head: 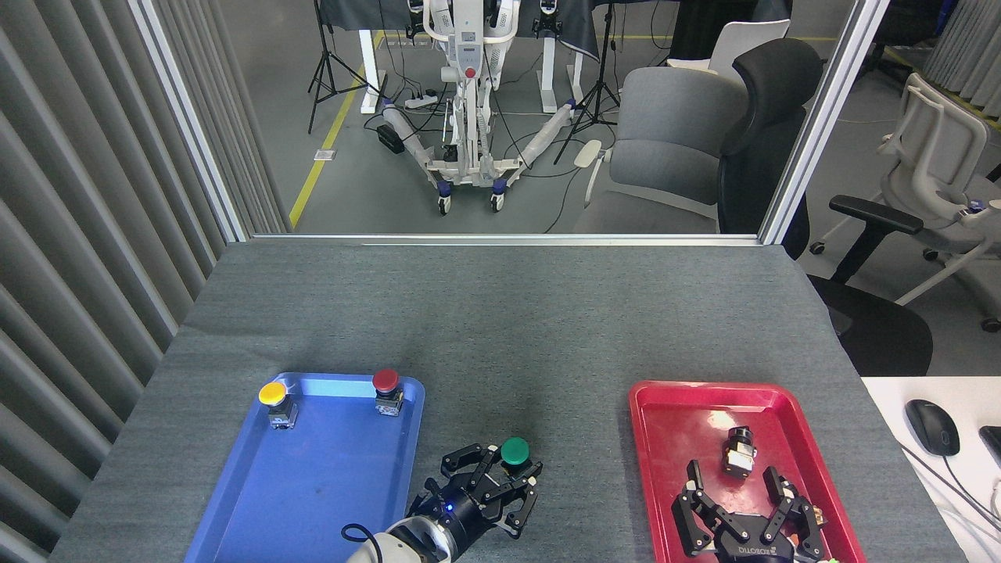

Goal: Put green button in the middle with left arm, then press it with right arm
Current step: 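Set the green button down, release, and withdraw the left gripper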

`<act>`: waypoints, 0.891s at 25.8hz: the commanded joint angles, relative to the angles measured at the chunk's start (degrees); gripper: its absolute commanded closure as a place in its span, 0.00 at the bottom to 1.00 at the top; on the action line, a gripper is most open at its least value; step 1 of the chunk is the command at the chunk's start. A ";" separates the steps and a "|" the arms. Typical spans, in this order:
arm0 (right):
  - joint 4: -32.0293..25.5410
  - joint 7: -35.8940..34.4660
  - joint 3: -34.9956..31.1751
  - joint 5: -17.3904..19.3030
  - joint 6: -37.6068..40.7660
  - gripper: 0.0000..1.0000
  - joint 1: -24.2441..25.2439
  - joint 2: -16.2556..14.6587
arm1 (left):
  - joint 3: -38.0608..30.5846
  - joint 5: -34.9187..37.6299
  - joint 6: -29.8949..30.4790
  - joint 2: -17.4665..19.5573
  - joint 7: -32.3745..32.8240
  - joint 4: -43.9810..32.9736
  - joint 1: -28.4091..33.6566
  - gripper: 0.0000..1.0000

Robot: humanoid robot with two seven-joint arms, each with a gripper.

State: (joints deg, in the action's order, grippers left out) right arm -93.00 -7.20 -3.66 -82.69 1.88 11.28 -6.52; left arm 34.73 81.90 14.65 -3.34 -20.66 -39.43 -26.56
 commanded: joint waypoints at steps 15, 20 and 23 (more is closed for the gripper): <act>3.09 3.42 11.92 -0.19 -6.81 0.01 -5.48 0.54 | -11.79 -0.43 -19.92 12.13 -0.08 -41.08 22.96 0.00; 3.09 5.71 14.99 -0.01 -8.74 0.01 -7.24 1.42 | -23.47 -1.04 -21.15 12.31 0.71 -48.02 32.62 0.00; 3.27 5.79 15.87 -0.01 -11.29 0.00 -8.73 4.15 | -27.52 -1.40 -20.36 12.39 0.71 -50.75 36.23 0.00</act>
State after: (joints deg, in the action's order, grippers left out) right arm -89.89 -1.69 10.94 -82.76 -7.43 3.89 -4.28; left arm 11.73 80.88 -6.15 8.88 -20.10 -87.33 5.73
